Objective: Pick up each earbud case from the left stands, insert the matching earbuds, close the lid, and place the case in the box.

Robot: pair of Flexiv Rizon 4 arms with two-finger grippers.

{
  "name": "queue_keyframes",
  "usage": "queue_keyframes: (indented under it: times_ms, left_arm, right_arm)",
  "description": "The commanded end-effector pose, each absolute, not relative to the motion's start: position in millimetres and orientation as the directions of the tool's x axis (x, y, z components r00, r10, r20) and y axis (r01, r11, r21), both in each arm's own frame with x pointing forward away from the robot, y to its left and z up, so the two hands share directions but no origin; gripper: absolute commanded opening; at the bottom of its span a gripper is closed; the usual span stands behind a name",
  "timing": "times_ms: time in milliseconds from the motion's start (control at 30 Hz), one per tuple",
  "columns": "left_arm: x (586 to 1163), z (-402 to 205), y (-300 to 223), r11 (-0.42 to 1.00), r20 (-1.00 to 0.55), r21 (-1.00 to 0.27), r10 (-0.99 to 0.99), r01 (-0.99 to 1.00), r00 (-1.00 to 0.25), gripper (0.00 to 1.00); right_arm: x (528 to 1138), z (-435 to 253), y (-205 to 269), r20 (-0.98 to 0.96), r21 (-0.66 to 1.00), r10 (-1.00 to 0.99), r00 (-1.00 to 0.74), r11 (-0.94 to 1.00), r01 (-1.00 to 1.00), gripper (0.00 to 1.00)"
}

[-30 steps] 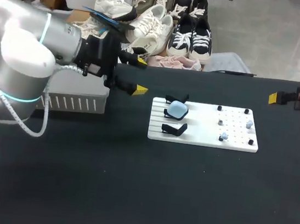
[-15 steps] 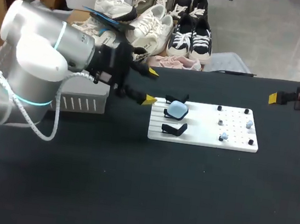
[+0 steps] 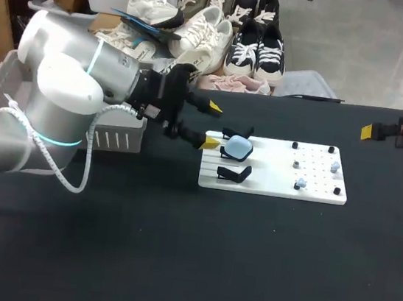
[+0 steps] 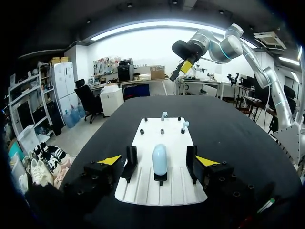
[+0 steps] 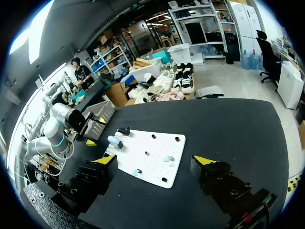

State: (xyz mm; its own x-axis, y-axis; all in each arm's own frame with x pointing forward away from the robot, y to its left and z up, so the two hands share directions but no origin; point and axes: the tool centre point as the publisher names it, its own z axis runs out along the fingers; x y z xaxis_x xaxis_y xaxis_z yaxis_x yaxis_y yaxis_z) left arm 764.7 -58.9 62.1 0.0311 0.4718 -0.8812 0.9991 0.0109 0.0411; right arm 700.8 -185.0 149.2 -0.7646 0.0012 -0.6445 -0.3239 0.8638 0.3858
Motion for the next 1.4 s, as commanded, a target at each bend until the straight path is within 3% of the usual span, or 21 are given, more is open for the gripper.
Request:
queue_keyframes:
  times_ms: [33,1400]
  left_arm:
    - [767,59,-60,0.008,-0.881,0.033,0.473,0.999,0.025,1.00]
    - [779,30,-76,-0.007,-0.859,-0.037,0.511,0.999,-0.028,1.00]
  right_arm:
    - [701,149,-185,-0.644,0.386,0.000,-0.765,0.864,-0.324,1.00]
    - [701,149,-185,-0.644,0.386,0.000,-0.765,0.864,-0.324,1.00]
